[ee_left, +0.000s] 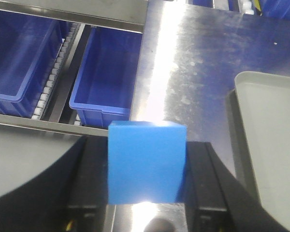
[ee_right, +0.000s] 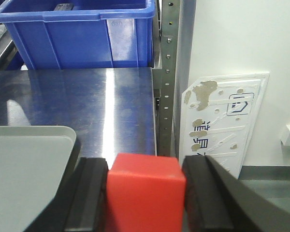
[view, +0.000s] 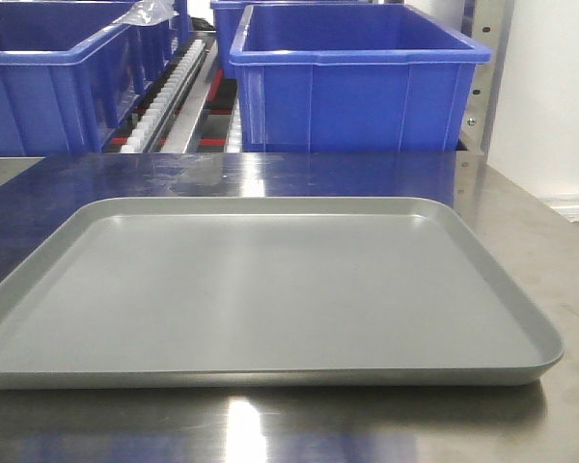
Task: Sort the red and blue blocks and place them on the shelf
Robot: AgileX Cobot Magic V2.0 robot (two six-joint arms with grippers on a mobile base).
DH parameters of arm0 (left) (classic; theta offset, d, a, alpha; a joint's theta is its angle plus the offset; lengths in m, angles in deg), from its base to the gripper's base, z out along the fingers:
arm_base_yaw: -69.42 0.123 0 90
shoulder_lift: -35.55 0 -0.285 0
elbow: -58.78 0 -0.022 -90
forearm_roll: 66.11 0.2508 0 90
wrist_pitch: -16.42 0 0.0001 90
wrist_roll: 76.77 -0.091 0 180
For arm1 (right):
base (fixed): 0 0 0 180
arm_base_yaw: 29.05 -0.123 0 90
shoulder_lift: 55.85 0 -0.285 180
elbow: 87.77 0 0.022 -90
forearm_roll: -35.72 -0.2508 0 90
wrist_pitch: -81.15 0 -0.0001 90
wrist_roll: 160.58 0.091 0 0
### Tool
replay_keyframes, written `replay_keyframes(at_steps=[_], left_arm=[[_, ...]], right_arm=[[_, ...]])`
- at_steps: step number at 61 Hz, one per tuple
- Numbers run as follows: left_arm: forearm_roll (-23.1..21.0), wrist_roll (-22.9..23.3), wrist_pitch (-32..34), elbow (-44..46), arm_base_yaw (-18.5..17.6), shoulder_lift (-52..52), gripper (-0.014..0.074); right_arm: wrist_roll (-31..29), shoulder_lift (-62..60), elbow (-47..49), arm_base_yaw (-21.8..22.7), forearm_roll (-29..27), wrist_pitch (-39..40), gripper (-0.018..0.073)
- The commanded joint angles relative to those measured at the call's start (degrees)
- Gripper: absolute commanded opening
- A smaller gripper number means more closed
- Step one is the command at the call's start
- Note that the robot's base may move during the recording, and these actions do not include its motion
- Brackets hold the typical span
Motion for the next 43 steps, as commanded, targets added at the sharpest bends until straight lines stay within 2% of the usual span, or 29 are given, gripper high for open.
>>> replay_keyframes(at_steps=[1,43], left_arm=[[0.70,0.17,4.10,1.61,0.08,-0.26,0.0125],[0.70,0.17,4.10,1.61,0.08,-0.26,0.0125]], right_arm=[[-0.34,0.11,1.67,0.19,0.78,5.32,0.0049],[-0.34,0.11,1.67,0.19,0.78,5.32,0.0049]])
